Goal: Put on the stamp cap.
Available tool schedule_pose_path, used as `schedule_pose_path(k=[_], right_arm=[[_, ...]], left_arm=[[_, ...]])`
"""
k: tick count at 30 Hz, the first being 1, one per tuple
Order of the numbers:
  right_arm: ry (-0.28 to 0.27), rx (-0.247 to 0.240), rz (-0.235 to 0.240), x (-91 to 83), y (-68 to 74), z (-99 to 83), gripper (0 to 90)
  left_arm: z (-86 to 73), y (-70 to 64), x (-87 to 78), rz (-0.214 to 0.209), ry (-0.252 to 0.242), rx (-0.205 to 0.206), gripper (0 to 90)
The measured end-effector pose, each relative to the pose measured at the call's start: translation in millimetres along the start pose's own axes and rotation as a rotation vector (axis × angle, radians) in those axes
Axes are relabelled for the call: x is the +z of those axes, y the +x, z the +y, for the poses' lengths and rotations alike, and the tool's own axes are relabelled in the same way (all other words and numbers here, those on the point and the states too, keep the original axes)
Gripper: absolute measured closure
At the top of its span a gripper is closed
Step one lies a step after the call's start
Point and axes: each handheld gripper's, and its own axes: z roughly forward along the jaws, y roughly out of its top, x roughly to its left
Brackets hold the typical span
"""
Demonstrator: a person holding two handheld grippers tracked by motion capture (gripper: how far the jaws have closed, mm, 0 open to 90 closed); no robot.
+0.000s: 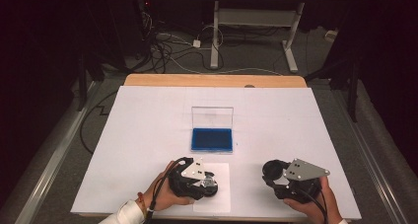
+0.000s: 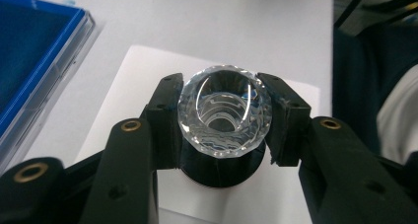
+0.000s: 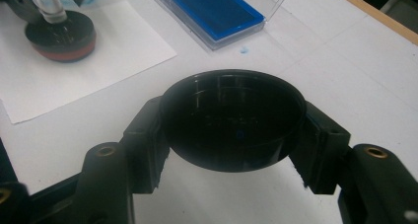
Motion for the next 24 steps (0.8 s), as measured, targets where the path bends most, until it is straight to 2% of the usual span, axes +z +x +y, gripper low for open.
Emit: schedule_pose_path(k=[3,6,16,24], right_arm=[[0.003,0.002,-0.005,-0.7,-1.7,-1.5,38.6],[-0.005,0.004,-0.009,-1.6,-2.7,-0.6,38.6],[-0.011,0.001,0.005,-2.2,-0.8,-1.1,38.6],[-0.015,-0.008,0.01,-1.9,0.4,-0.5,38.6]], left_arm=[[5.0,2.0,-8.6,0.003,-0.036,-0.002,54.4],[6.0,3.3,-15.6,0.033,-0.051,0.0,54.4],[8.5,12.7,-44.2,0.093,-0.142,-0.044,54.4],[9.3,15.7,-57.4,0.119,-0.175,-0.05,54.4]])
